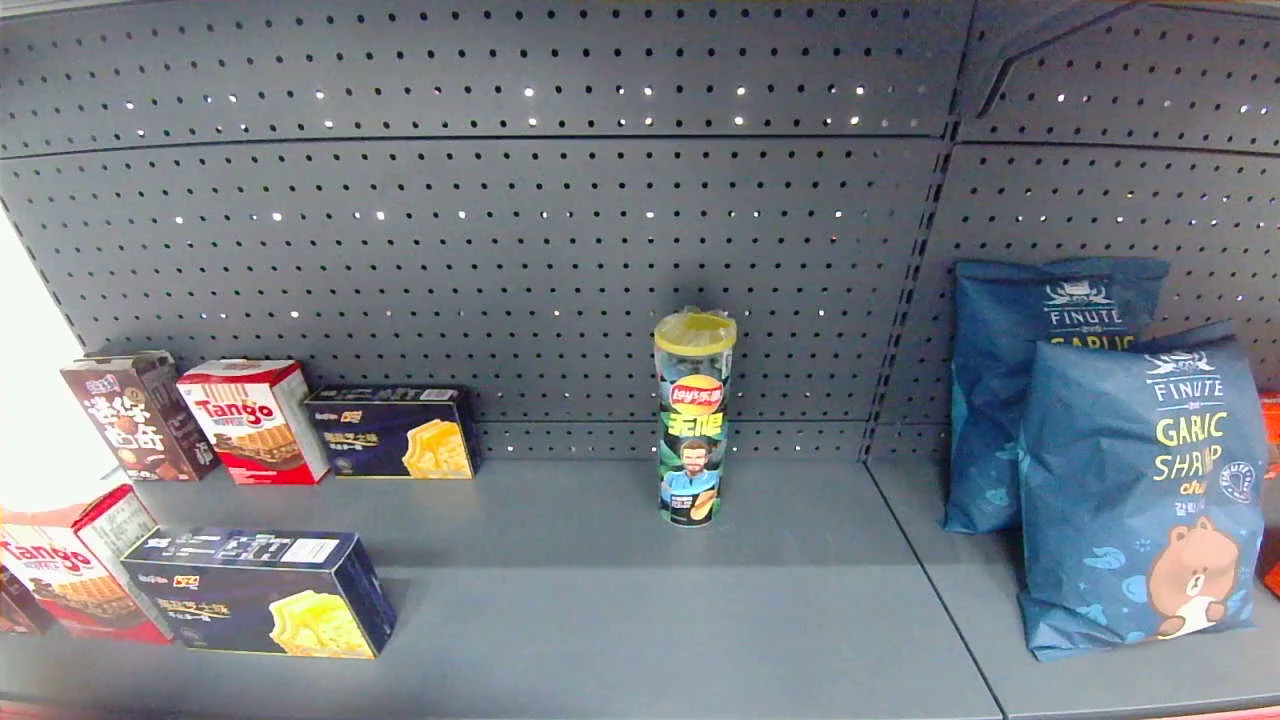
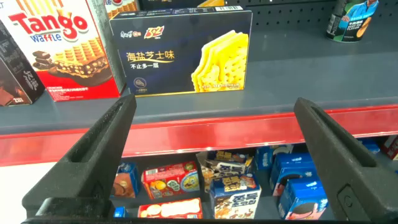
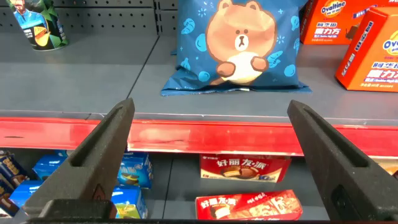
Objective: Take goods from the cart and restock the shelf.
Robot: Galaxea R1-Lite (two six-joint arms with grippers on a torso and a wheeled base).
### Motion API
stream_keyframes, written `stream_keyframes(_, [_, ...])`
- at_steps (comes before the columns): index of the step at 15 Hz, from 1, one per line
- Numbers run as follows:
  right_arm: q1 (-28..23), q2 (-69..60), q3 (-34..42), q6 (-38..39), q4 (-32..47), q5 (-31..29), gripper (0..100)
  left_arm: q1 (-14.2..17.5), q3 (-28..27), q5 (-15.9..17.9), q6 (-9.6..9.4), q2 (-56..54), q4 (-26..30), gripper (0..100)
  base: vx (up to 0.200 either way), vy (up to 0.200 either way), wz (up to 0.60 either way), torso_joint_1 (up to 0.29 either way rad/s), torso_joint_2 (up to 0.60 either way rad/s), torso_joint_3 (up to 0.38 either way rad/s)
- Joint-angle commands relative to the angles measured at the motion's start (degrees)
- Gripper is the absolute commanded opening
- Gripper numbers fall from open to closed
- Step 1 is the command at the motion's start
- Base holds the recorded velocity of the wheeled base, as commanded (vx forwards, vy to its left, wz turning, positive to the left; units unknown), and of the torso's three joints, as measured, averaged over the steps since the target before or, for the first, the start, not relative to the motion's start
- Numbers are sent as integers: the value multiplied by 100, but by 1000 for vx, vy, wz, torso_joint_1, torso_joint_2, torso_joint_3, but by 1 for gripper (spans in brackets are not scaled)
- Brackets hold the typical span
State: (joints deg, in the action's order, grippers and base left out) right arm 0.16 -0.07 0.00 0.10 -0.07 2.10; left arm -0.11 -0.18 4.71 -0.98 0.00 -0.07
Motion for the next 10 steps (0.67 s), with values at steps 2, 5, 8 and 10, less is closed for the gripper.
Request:
stream_keyframes(2, [2, 7, 0, -1, -1, 1, 100, 2, 1, -5, 1, 0, -1, 100, 0, 0, 0, 0, 0, 0])
stream_keyframes(5, [2, 7, 0, -10, -1, 1, 100, 2, 1, 4, 1, 0, -1, 100, 0, 0, 0, 0, 0, 0])
stream_keyframes(8, [2, 7, 0, -10, -1, 1, 100, 2, 1, 4, 1, 0, -1, 100, 0, 0, 0, 0, 0, 0])
stream_keyframes(10, [2, 7, 0, -10, -1, 1, 100, 2, 1, 4, 1, 0, -1, 100, 0, 0, 300, 1, 4, 1])
